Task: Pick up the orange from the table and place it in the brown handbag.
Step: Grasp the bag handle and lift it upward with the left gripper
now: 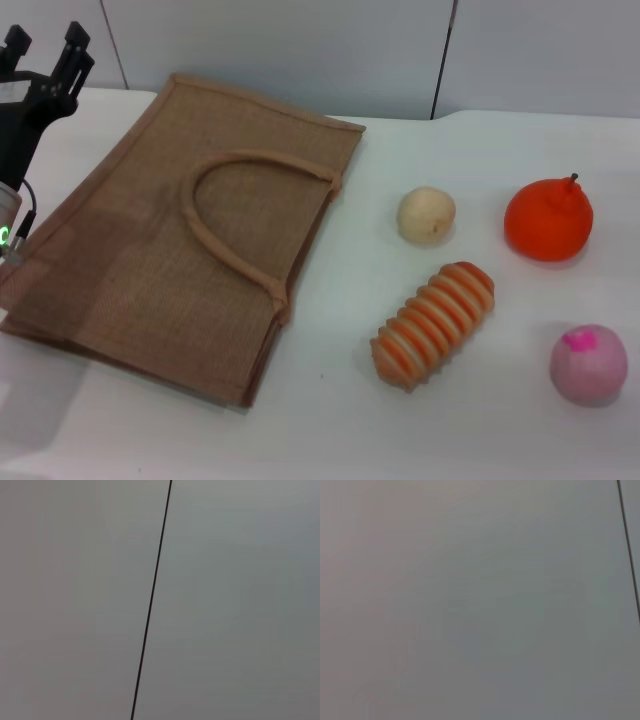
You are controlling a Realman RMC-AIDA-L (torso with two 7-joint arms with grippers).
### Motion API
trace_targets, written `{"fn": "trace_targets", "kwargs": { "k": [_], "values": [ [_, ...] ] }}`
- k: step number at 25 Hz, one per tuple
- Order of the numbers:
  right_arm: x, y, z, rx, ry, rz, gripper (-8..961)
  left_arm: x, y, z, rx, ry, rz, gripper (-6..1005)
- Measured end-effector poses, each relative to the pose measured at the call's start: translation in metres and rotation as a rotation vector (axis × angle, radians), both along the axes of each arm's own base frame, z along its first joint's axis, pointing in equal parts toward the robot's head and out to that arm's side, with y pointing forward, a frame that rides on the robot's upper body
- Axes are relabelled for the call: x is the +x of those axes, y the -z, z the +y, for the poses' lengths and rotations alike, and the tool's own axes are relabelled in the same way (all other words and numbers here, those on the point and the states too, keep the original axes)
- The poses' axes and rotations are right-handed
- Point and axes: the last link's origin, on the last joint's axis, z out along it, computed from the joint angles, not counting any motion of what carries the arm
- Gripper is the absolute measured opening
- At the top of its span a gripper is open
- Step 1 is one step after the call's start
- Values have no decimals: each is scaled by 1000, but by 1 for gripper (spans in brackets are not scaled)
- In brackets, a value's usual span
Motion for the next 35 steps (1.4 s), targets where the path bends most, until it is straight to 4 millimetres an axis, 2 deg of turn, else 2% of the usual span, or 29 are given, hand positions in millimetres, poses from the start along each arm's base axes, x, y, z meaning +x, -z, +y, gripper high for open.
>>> {"fn": "trace_targets", "kwargs": {
  "k": [11,16,21,29,35],
  "values": [
    [2,1,0,-8,12,-1,891,-11,15,25,-173,-141,-82,758],
    [3,0,-1,-8,15,-2,891,-8,24,36,-299,-151,-73,758],
    [5,0,-1,-10,24,-8,891,-1,25,44,-414,-136,-98,758],
    [6,-1,-2,-8,27,-7,891,2,14,60,-631,-221,-134,758],
    [6,-1,-2,-7,28,-6,891,10,14,68,-773,-287,-51,759]
  ]
}}
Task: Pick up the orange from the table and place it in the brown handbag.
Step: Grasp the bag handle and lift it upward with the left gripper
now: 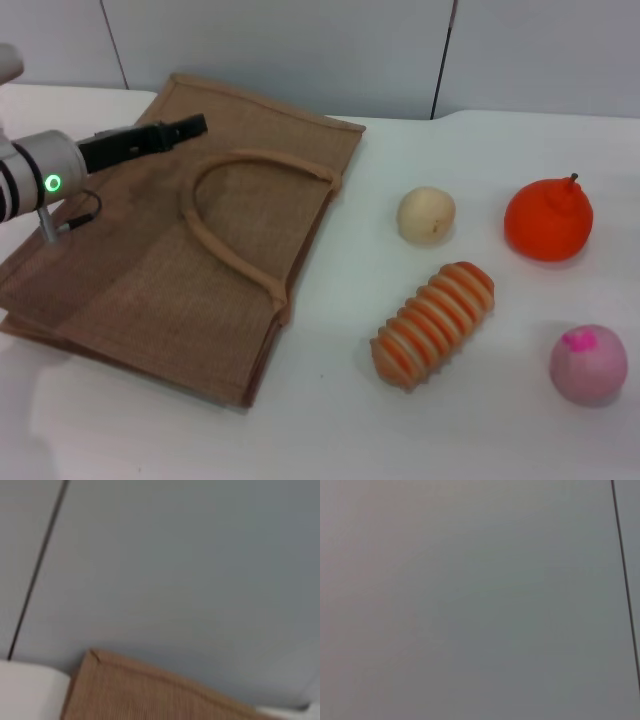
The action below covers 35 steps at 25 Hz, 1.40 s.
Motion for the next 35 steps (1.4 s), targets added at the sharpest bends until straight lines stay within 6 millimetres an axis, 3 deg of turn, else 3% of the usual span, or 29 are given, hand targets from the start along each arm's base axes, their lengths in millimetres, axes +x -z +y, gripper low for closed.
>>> {"fn": "trace_targets", "kwargs": {
  "k": [8,35],
  "values": [
    [-1,0,1,-1,-2,0,891,6,5,9,-160,-113,103,759],
    [-1,1,4,-10,8,0,892,16,10,9,-306,-142,195,716]
  ]
}}
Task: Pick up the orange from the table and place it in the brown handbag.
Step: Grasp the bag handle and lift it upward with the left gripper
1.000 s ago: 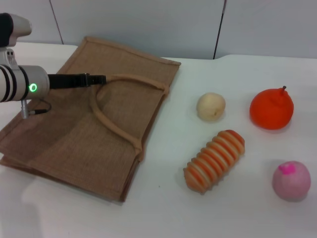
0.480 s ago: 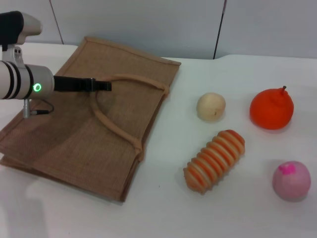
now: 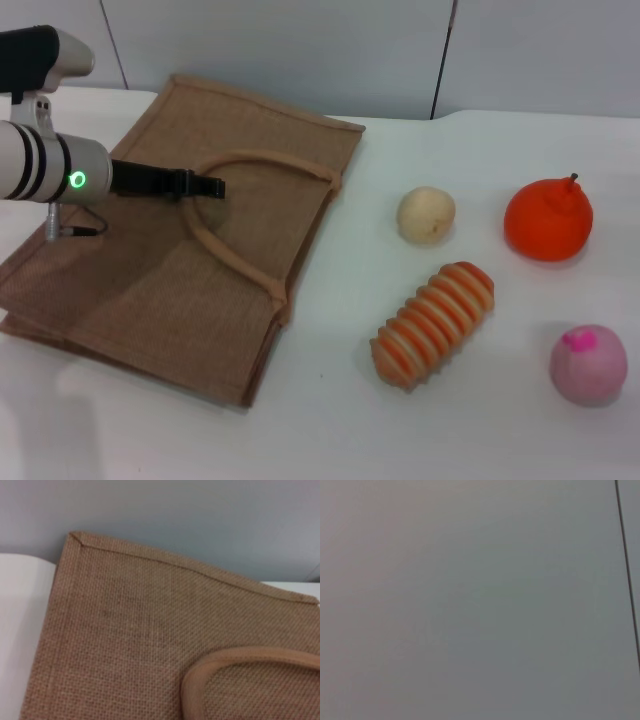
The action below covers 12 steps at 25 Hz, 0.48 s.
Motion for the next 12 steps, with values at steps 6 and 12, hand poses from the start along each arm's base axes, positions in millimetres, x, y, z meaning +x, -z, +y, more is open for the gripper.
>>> {"fn": "trace_targets", "kwargs": {
  "k": [6,12],
  "values": [
    [-1,0,0,0,-2,0,892,0,1,1,-10,-9,19,687],
    [-1,0,1,1,-4,1,892,0,1,1,-13,-17,18,658]
  ]
}}
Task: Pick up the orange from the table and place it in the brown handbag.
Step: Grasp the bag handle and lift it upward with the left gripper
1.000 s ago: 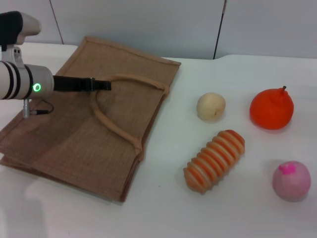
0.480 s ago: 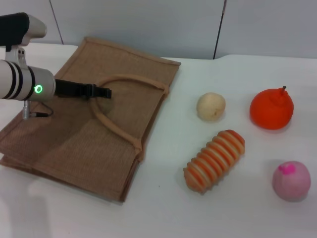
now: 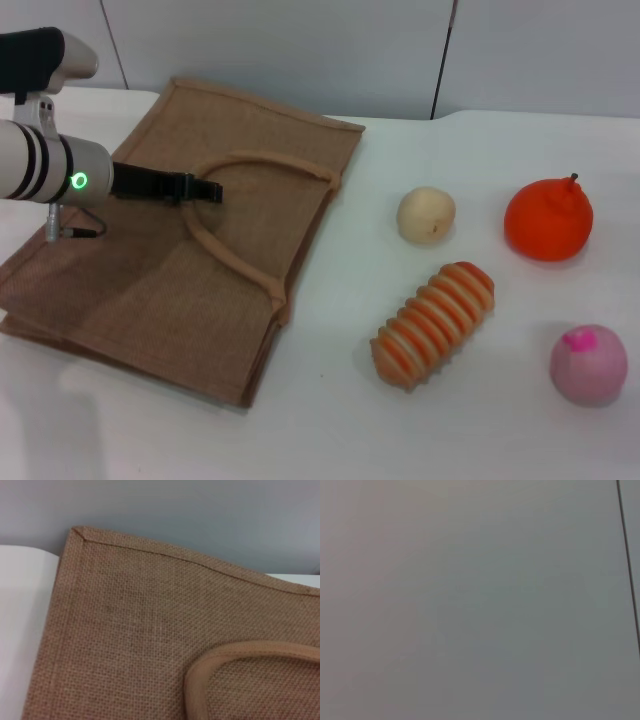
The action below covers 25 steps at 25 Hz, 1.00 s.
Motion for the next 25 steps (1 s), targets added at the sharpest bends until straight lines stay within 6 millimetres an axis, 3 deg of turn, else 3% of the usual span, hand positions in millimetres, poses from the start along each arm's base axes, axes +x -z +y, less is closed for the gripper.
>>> {"fn": "trace_targets", "kwargs": {
  "k": [10,15,20,25],
  "values": [
    [0,0,0,0,0,0,892,-4,-4,-1,6,-39,-8,610],
    [0,0,0,0,0,0,892,-5,-5,-2,2,-49,-14,382],
    [-1,0,0,1,-2,1,892,-6,-7,-3,-3,-53,-18,361],
    [-1,0,0,1,-3,2,892,-7,-8,-3,-3,-60,-21,200]
  ]
}}
